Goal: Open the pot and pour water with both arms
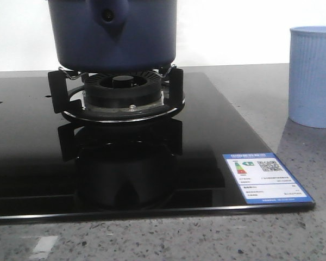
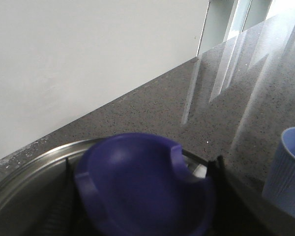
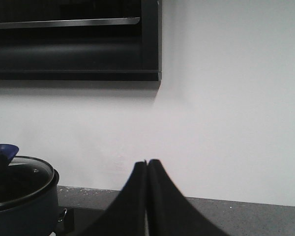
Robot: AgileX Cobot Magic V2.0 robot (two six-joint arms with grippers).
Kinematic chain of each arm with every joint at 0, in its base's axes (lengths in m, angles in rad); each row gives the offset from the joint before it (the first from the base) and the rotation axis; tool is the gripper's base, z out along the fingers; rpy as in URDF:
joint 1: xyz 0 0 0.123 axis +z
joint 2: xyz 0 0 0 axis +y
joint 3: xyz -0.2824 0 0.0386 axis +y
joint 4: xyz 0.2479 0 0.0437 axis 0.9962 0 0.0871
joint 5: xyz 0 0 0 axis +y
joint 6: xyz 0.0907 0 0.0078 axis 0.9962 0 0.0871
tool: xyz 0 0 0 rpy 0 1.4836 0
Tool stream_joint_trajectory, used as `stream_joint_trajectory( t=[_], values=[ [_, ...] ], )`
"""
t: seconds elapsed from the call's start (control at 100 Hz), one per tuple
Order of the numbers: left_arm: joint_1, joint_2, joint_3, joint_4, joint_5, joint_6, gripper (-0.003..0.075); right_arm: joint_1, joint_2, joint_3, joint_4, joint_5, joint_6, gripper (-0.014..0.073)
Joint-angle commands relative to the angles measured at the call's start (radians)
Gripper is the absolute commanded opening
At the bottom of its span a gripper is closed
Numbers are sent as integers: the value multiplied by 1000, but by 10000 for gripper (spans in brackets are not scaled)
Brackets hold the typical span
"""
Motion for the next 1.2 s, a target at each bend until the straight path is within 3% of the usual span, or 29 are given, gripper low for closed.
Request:
stream_joint_trajectory(
  t=[0.0, 0.15, 0.27, 0.47, 0.55, 0.88, 1.19],
  values=[
    [-4, -40, -40, -66, 15, 0, 559, -7, 9, -34, -5, -54, -2, -69],
    [-4, -42, -40, -68, 19, 0, 578, -7, 9, -34, -5, -42, -2, -69],
    [-4, -92, -40, -68, 25, -2, 532, -7, 9, -34, -5, -23, -2, -69],
    [-4, -307, -18, -64, -32, -60, 246, -7, 7, -34, -5, 9, -4, -69],
    [-4, -419, 25, -64, -57, -67, 179, -5, 0, -34, -5, 23, -8, -74],
    [-4, -944, 488, 51, -138, -128, -20, 1, -142, 79, -5, 90, -111, -74],
    [-4, -1301, 816, 51, -171, -128, -19, 1, -311, 212, 141, 84, -111, -74]
  ],
)
